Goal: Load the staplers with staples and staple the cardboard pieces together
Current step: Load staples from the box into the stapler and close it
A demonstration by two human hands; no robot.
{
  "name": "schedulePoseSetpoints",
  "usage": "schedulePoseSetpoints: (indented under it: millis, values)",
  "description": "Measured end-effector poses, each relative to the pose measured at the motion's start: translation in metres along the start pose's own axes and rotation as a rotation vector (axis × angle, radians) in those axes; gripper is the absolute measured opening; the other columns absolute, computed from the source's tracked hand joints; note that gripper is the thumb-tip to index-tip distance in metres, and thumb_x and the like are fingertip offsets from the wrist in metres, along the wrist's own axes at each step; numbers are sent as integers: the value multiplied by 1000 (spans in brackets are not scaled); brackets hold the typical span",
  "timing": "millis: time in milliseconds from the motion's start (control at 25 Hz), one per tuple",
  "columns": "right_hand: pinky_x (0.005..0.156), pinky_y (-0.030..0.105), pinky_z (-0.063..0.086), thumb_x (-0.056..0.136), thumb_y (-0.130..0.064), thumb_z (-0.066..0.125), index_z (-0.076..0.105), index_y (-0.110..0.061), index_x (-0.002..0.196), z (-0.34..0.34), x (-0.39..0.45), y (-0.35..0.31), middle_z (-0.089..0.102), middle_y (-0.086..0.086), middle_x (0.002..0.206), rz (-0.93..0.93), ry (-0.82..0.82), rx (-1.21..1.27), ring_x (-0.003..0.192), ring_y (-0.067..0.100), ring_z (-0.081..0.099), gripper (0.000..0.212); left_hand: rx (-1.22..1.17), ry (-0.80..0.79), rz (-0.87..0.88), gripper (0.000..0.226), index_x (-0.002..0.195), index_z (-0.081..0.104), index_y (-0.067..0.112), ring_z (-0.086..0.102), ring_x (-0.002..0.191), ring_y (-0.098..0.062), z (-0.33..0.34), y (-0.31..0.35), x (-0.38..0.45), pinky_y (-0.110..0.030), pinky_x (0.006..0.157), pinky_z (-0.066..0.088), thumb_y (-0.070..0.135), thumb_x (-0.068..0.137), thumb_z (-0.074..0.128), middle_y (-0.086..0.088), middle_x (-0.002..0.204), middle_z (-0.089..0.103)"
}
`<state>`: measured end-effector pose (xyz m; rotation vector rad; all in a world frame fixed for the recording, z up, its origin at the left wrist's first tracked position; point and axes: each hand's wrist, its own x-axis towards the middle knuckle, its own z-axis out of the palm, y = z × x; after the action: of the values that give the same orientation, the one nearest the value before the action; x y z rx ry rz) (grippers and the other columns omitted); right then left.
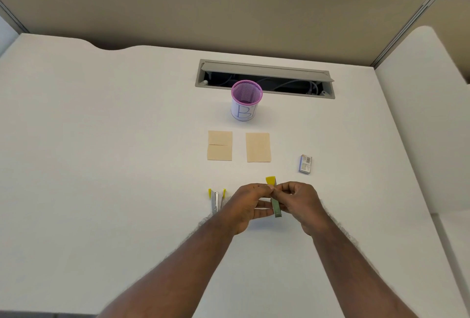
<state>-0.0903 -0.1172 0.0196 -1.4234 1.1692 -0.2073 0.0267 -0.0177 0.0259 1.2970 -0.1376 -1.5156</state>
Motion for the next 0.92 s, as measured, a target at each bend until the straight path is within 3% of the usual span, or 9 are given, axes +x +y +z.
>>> schedulePoseSetpoints:
  millis: [200, 360, 560, 720, 800, 920]
  values:
    - [69, 33, 62, 73, -35, 84, 75, -15, 75, -3, -4, -5, 75, 5, 79, -47, 9, 18, 74, 19, 73, 22, -4, 17, 30, 28, 110, 67, 3, 65, 112, -31, -2, 5, -1, -40, 93, 56, 25, 95, 60, -16, 119, 68]
    - [63, 24, 58, 75, -29, 83, 77, -16, 78, -8, -7, -6, 76, 6, 81, -74, -2, 42, 73, 16, 74, 15, 23, -17, 91, 28, 116, 65, 8, 65, 113, -26, -5, 9, -3, -34, 88, 57, 27, 96, 61, -13, 116, 70]
    - [66, 26, 58, 74, -36, 83, 77, -18, 81, -8, -9, -6, 76, 6, 81, -56, -33, 61, 73, 16, 73, 19, 29, -15, 126, 33, 121, 63, 9, 65, 113, -28, -4, 7, -4, -36, 90, 57, 26, 94, 64, -15, 120, 69]
    - [65, 24, 56, 53, -64, 84, 77, -20, 83, -7, -14, -10, 77, 4, 82, -61, -55, 106, 73, 12, 72, 53, 13, 22, 173, 33, 121, 62, 10, 68, 107, -25, -1, 7, -5, -37, 89, 58, 24, 91, 67, -13, 115, 69]
    - [67, 26, 57, 47, -70, 83, 77, -22, 85, -8, -14, -12, 76, 2, 82, -76, -51, 128, 73, 11, 71, 61, -50, 123, 238, 27, 115, 63, 12, 70, 99, -19, 5, 1, -5, -36, 85, 59, 20, 90, 70, -8, 106, 69]
    - [75, 34, 60, 50, -66, 83, 77, -25, 89, -8, -16, -14, 77, 1, 83, -88, -23, 135, 73, 12, 69, 57, -4, 189, 311, 13, 101, 71, 14, 70, 98, -21, 12, -8, -7, -35, 85, 59, 20, 89, 71, -7, 101, 74]
